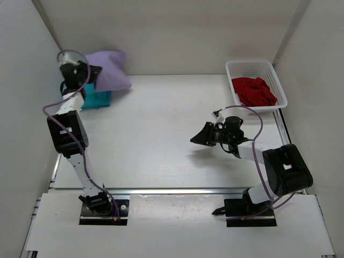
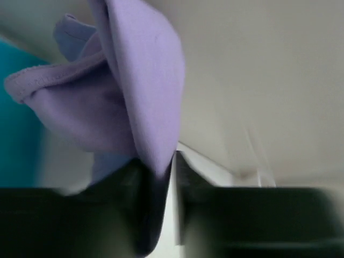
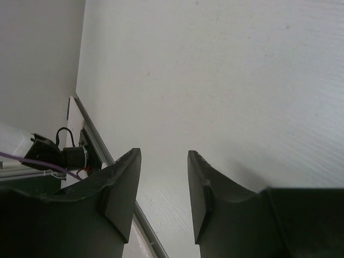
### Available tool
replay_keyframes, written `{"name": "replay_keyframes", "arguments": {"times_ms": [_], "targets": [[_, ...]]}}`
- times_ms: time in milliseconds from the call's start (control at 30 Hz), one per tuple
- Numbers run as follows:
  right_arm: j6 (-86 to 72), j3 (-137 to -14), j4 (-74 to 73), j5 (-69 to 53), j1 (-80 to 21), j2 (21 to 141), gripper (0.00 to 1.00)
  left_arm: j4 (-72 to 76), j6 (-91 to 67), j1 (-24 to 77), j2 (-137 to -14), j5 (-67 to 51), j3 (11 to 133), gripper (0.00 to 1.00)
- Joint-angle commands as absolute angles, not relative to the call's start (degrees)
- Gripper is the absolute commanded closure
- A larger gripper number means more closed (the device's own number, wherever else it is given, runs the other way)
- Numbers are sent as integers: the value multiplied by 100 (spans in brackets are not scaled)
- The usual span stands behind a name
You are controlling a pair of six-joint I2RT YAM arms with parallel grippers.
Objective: Fold and stack the t-shirts
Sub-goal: Put the neatly folded tshirt into the corner of the board with the left arm
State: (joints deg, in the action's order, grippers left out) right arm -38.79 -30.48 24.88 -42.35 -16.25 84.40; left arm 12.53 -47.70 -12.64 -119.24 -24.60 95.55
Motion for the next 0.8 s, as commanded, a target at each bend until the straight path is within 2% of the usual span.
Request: {"name": "replay_keyframes", "arguments": {"times_ms": [0,33,167,367,500,567,600,667,700,767], "targets": [[-3762,-3138,2751,-4447,-1766,8481,62,1570,-5323,-1878,-11453,-2364,8426,54],[-3770,-3190,2786,-4482,-1784,8525,61,1930,-5474,-2072,-11365,-2356,7898,3],[-3744,-3182,2751,-4474,-1881,8473,61,2276,-6134,-2539,-11058,-2267,6612,1],[-3762,-3059,2821,-4500,-1933,8402,60,2013,-6275,-3102,-10056,-1556,5679,1],[-3630,-3129,2646,-4272,-1960,8324,57,1933,-6328,-3147,-9459,-1257,5283,1],[-3604,-3199,2462,-4001,-2012,8297,57,2012,-6267,-2867,-9230,-1239,5002,1],[-3586,-3312,2348,-3903,-2074,8271,60,1978,-6101,-2691,-9115,-1204,5001,1],[-3507,-3628,2111,-3299,-2197,8279,76,1716,-5505,-1685,-8905,-855,5123,1],[-3472,-3760,1988,-3131,-2319,8305,98,1557,-5398,-1400,-8790,-739,5237,2],[-3340,-4304,1470,-2403,-2487,8367,100,1669,-4994,-208,-8606,-459,5221,1]]}}
